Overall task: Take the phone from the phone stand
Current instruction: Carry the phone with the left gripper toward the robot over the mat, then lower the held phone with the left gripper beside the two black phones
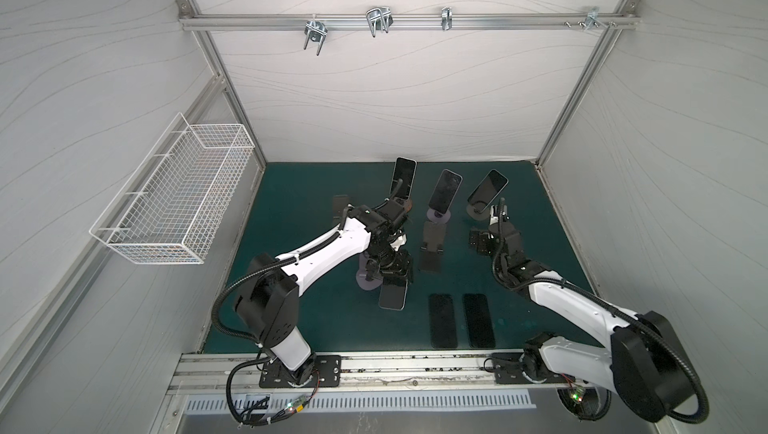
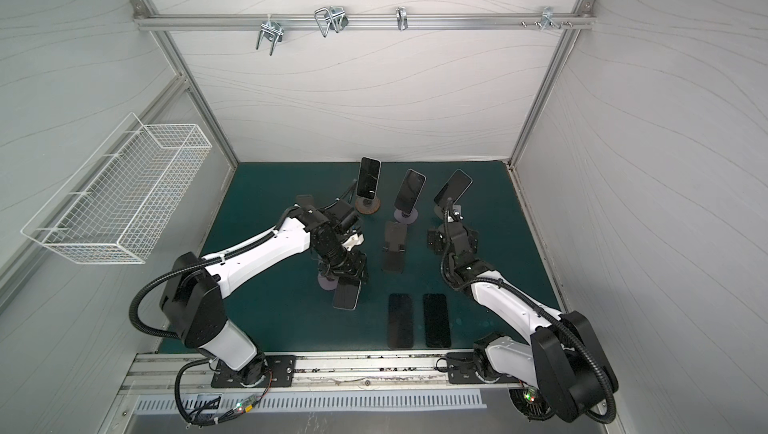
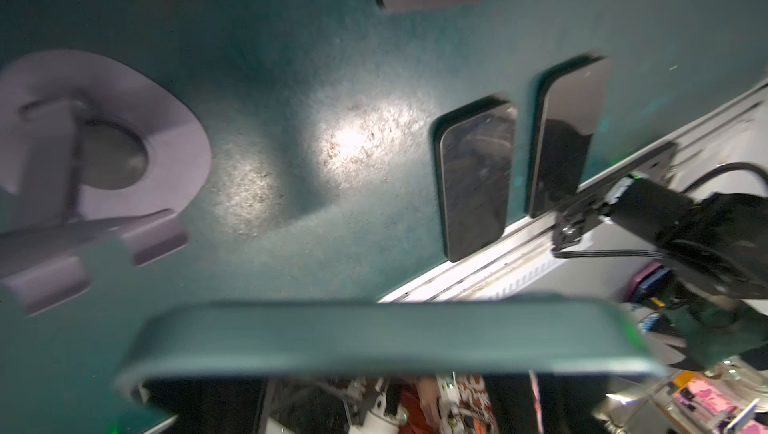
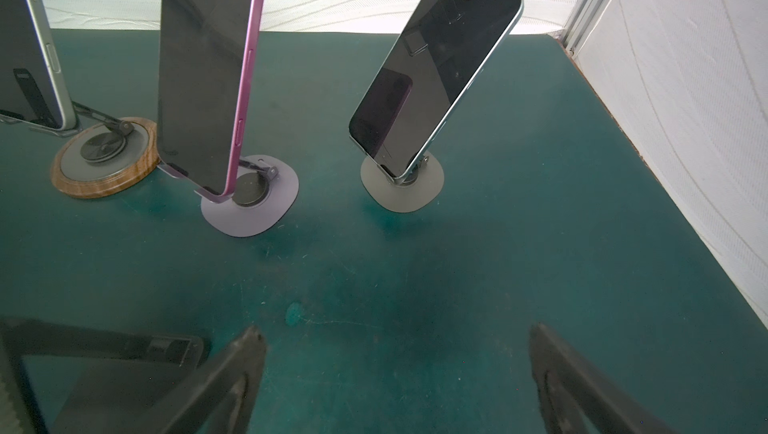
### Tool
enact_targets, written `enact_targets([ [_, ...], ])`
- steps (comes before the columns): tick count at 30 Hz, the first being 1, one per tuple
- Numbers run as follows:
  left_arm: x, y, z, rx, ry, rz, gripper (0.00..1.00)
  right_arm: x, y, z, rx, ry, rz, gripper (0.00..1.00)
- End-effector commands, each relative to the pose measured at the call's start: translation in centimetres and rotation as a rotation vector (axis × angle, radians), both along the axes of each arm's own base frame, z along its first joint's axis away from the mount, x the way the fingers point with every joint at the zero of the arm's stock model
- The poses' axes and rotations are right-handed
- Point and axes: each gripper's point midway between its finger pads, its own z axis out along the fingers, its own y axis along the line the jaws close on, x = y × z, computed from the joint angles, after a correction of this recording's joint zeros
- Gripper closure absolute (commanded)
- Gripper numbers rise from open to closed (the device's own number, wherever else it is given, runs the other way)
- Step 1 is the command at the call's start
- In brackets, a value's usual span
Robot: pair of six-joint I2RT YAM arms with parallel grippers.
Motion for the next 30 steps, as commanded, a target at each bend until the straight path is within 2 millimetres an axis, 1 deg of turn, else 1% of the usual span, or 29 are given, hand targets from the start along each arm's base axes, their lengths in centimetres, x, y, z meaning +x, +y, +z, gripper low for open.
enact_targets([
  [1,0.2,-0.5,-0.8,0.045,-0.028,-0.008,0.51,0.4,-0.2,1.0,0.012,-0.022,-0.024,0.01],
  [5,-0.7,-0.7,-3.1,0.097,0.034,0.009,0.49,0.4,-0.2,1.0,0.013,-0.023,-0.022,0.01],
  [8,-1.2,-1.1,-4.5,0.124,0.06,0.004,0.49,0.4,-0.2,1.0,0.012,-0.022,-0.019,0.01],
  [12,-1.7,-1.1,-6.5,0.175,0.121,0.016,0.5,0.3,-0.3,1.1,0.014,-0.028,-0.025,0.01],
  [15,-2.7,-1.5,-7.9,0.207,0.176,0.002,0.5,0.2,-0.5,1.2,0.019,-0.038,-0.035,0.01],
  [19,-3.5,-1.8,-9.0,0.245,0.218,0.005,0.5,-0.1,-0.7,1.4,0.029,-0.053,-0.035,0.01],
  [25,-4.1,-1.3,-10.8,0.332,0.285,0.055,0.51,-0.1,-0.8,1.4,0.035,-0.051,-0.033,0.01],
  [30,-4.7,-2.1,-11.7,0.338,0.367,0.142,0.52,-0.1,-0.8,1.3,0.036,-0.05,-0.034,0.01],
])
